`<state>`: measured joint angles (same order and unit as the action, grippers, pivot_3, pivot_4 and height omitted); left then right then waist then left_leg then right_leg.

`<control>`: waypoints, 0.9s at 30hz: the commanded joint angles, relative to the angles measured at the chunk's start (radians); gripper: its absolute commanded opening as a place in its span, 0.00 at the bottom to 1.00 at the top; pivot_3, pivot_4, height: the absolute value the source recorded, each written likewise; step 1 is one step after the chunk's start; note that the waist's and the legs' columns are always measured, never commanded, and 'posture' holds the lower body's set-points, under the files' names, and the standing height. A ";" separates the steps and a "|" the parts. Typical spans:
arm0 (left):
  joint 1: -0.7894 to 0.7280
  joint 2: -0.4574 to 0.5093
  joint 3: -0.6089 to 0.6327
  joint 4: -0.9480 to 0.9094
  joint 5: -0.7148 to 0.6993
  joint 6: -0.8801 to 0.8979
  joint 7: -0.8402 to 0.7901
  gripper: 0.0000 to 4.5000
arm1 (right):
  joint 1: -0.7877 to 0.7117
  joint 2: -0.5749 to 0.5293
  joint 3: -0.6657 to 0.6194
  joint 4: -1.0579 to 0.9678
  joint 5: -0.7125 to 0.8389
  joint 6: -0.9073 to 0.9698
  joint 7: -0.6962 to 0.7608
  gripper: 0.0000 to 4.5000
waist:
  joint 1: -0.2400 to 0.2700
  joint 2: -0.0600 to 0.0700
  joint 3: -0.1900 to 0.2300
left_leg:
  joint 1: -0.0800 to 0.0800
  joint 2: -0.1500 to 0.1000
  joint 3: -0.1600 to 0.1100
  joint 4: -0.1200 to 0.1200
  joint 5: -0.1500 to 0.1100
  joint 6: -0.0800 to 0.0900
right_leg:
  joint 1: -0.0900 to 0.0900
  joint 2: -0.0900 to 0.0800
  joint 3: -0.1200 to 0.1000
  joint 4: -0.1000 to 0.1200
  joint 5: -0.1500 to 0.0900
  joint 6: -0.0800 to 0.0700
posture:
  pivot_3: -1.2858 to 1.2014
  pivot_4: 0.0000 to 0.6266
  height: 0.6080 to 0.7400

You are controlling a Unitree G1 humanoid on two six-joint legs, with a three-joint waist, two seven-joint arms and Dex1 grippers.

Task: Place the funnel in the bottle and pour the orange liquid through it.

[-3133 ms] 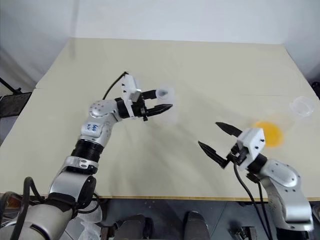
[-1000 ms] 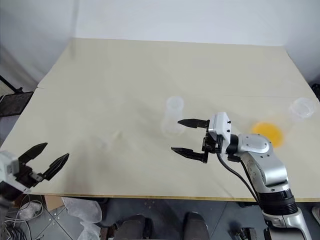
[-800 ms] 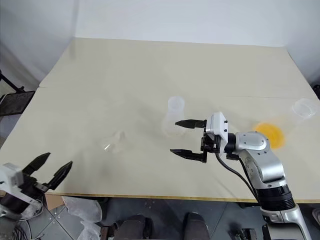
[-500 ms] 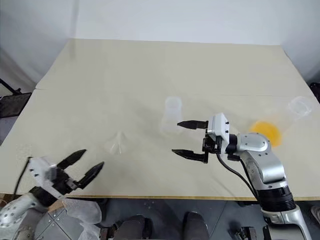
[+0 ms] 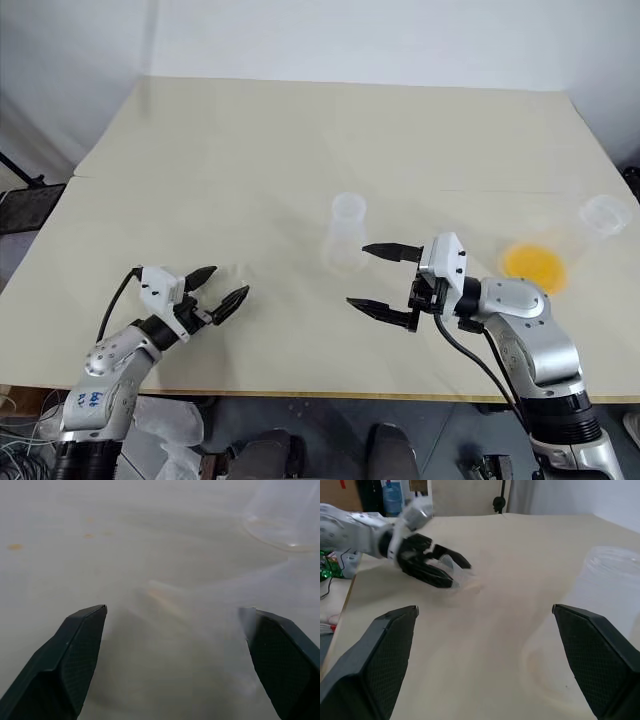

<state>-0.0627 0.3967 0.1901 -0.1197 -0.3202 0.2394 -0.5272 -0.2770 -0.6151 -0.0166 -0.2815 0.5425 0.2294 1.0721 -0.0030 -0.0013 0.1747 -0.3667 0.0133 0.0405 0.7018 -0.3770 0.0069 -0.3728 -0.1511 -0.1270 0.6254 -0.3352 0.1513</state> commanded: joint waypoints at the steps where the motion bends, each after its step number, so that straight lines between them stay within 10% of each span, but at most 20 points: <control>1: 0.017 0.024 0.026 -0.016 -0.008 0.009 -0.001 1.00 | 0.012 -0.010 -0.029 -0.053 0.034 0.006 0.003 1.00 | -0.001 0.000 0.000 | 0.000 0.000 0.000 -0.001 0.000 0.000 | 0.000 0.000 0.000 0.000 0.000 0.000 | 0.52 0.24 1.00; 9: -0.014 0.073 0.027 0.019 -0.022 0.037 -0.045 1.00 | 0.045 -0.020 -0.016 -0.061 0.010 -0.016 0.029 1.00 | 0.002 0.000 0.000 | 0.000 0.000 0.000 0.000 0.000 0.000 | 0.000 0.000 0.000 0.000 0.000 0.000 | 0.52 0.24 1.00; 24: -0.088 0.133 0.037 0.006 -0.129 0.124 -0.187 0.02 | 0.114 -0.015 -0.054 -0.095 -0.029 -0.122 -0.008 1.00 | 0.002 0.000 0.000 | 0.000 0.000 0.000 0.000 0.000 0.000 | 0.000 0.000 0.000 0.000 0.000 0.000 | 0.52 0.24 1.00; 27: -0.200 0.189 0.074 0.017 -0.269 0.250 -0.270 0.01 | 0.129 0.000 -0.084 -0.125 -0.005 -0.116 -0.053 1.00 | 0.006 0.000 0.000 | 0.000 0.000 0.000 0.000 0.000 0.000 | 0.000 0.000 0.000 0.000 0.000 0.000 | 0.52 0.24 1.00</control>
<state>-0.2073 0.5509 0.2249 -0.0710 -0.5143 0.4466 -0.7544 -0.1525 -0.6241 -0.0647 -0.3579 0.5172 0.1299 1.0445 0.0033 -0.0016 0.1748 -0.3679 0.0133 0.0391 0.7028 -0.3770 0.0069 -0.3731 -0.1512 -0.1276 0.6257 -0.3352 0.1513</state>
